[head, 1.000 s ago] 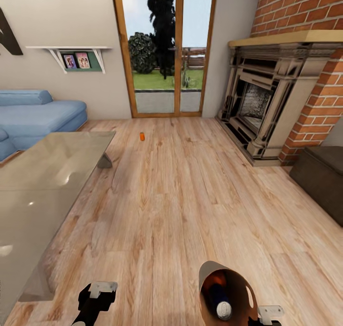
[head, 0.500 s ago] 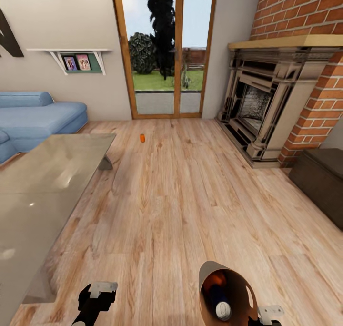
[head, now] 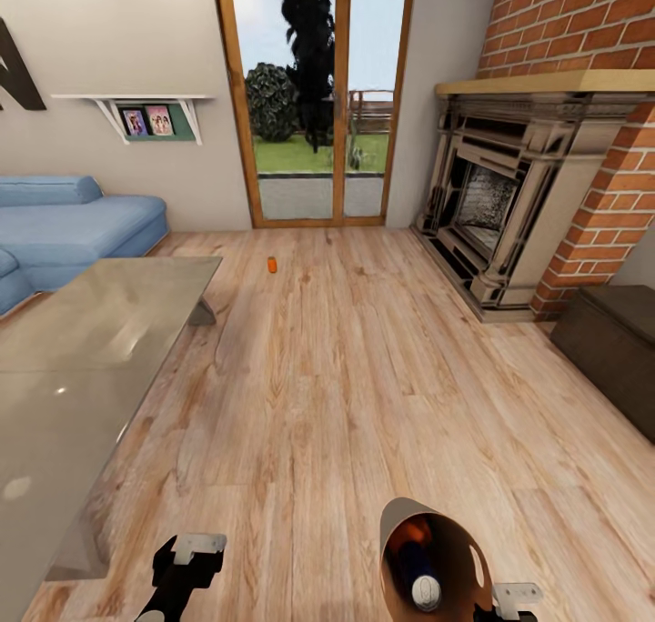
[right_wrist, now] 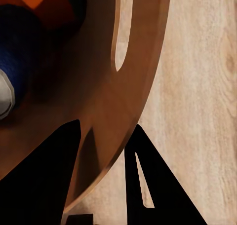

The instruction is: Put the three can of soda from the living room inside the tash can in the kitchen.

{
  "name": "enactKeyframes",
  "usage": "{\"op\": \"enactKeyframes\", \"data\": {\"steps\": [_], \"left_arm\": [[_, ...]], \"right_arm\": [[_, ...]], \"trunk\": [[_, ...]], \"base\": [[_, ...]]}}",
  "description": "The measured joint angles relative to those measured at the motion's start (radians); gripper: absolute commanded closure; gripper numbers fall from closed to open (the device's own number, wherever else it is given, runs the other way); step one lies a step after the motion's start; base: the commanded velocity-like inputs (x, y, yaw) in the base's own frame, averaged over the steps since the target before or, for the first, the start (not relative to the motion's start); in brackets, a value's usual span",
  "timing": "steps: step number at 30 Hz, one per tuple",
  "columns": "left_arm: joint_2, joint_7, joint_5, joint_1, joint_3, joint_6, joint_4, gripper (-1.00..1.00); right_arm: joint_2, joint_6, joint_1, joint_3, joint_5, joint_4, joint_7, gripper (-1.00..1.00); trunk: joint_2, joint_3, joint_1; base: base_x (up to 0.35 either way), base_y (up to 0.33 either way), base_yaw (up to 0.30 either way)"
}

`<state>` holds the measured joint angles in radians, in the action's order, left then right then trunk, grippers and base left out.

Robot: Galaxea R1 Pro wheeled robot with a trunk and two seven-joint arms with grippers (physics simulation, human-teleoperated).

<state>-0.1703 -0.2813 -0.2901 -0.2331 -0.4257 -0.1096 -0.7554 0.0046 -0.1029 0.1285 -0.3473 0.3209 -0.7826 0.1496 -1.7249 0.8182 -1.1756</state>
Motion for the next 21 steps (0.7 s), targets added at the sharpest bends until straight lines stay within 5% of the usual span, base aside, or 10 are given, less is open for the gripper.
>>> {"op": "enactKeyframes", "data": {"steps": [8, 21], "left_arm": [[0.000, 0.001, 0.000, 0.000, -0.002, -0.001, -0.001, -1.00], [0.000, -0.005, -0.003, 0.000, 0.009, 0.000, -0.001, -1.00]], "right_arm": [[0.000, 0.000, 0.000, 0.000, 0.000, 0.000, -0.002, 1.00], [-0.011, -0.001, 0.000, -0.013, 0.000, 0.000, 0.004, 1.00]], "trunk": [[0.000, 0.000, 0.000], [0.000, 0.000, 0.000]], "base": [[0.112, 0.000, 0.000], [0.296, 0.000, 0.000]]}}
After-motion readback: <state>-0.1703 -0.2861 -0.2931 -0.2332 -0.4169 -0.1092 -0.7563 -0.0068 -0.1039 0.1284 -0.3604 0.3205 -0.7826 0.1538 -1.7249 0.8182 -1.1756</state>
